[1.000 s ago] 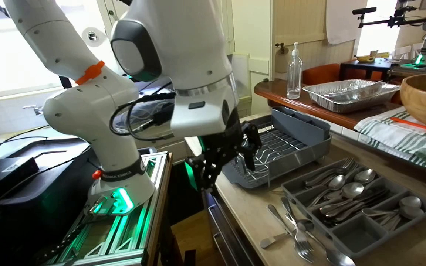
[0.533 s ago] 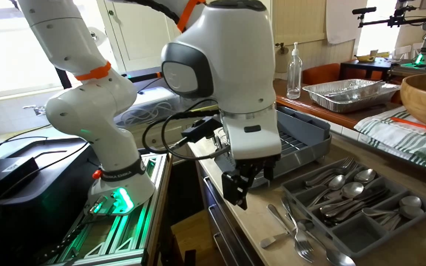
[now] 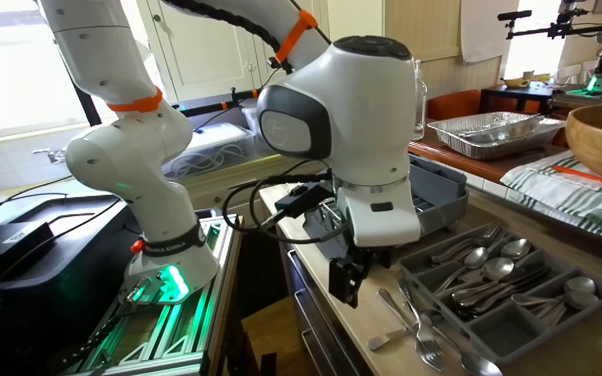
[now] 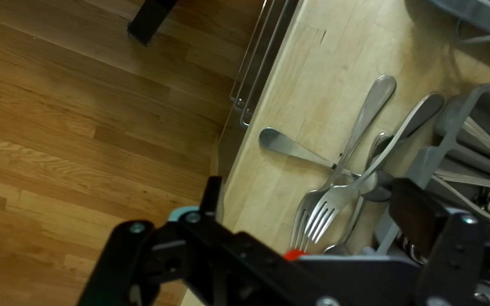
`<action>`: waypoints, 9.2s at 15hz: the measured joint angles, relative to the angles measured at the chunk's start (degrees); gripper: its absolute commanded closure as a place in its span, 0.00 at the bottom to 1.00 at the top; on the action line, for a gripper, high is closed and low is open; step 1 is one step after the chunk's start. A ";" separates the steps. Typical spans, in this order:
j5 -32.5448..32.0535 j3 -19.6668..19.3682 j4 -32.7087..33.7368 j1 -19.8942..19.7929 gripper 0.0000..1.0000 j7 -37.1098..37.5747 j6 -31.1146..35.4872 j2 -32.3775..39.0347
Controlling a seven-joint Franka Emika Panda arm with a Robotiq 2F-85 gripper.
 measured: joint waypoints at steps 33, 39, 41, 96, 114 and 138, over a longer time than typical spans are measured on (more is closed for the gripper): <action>15.71 8.05 13.49 -2.67 0.00 -13.37 15.85 27.69; 15.71 10.31 16.91 -4.13 0.09 -13.19 17.25 31.04; 15.71 10.81 17.65 -4.33 0.00 -13.07 17.45 31.51; 11.94 10.40 12.98 -3.88 0.57 -13.52 26.15 29.26; 11.21 13.21 12.86 -5.01 0.10 -14.48 26.16 29.14; 11.64 15.70 9.90 -5.26 0.24 -14.38 25.98 27.82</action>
